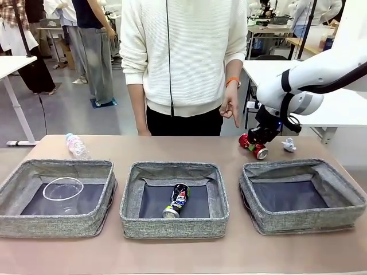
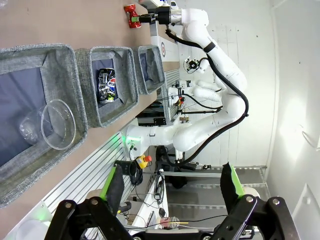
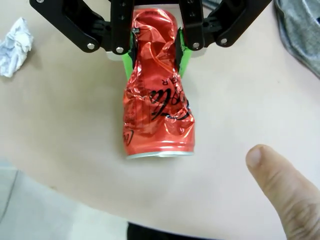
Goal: Sort the waste into the appropriate baskets.
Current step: Pick up the waste item pointed out by the person.
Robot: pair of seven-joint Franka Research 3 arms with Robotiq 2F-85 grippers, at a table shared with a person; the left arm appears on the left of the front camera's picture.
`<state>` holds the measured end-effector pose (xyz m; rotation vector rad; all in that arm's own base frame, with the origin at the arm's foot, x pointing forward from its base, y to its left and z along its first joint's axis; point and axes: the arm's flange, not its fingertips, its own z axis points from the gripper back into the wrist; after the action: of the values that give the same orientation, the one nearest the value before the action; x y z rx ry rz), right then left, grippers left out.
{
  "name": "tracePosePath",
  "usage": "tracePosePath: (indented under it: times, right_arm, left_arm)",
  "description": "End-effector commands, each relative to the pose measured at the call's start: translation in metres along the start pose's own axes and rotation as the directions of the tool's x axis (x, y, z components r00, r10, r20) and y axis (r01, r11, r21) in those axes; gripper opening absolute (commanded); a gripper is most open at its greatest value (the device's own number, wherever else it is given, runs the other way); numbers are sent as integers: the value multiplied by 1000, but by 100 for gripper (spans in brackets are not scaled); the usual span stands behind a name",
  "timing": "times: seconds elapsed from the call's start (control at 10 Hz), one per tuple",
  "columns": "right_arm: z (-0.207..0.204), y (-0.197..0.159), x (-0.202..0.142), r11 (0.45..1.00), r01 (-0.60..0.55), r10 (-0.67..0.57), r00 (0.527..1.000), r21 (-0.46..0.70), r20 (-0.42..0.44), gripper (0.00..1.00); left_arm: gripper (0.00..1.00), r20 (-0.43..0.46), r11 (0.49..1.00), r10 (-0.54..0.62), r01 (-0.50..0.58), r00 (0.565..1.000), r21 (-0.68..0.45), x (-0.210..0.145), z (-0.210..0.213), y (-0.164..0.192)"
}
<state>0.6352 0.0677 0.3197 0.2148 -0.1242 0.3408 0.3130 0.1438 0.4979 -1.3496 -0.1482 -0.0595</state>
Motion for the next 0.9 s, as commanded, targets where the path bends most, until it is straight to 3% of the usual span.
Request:
tracePosePath:
  times: [0.0, 0.2, 0.4, 0.5, 0.6, 0.7, 0.8]
  right_arm:
    - [-1, 2, -4, 1000, 14, -15, 999, -20, -30, 21]
    - [13, 2, -7, 998, 53, -54, 998, -43, -19, 21]
    - [82, 22, -21, 963, 210, -211, 977, -171, 12, 21]
    - [142, 50, -36, 890, 403, -407, 913, -214, 24, 21]
    - [186, 80, -51, 851, 485, -505, 861, -204, -61, 21]
    - [218, 111, -65, 746, 620, -653, 753, -244, -84, 21]
    - [239, 141, -82, 738, 643, -666, 743, -208, -69, 21]
  left_arm:
    - [100, -6, 1000, -9, 10, 1000, 6, -4, 1, -1]
    - [100, -6, 1000, -9, 10, 1000, 6, -4, 1, -1]
    - [100, -6, 1000, -9, 10, 1000, 6, -4, 1, -1]
    - [100, -6, 1000, -9, 10, 1000, 6, -4, 1, -1]
    - [100, -6, 1000, -9, 10, 1000, 6, -4, 1, -1]
    - [100, -6, 1000, -9, 10, 1000, 6, -4, 1, -1]
    - [100, -6, 1000, -9, 10, 1000, 6, -4, 1, -1]
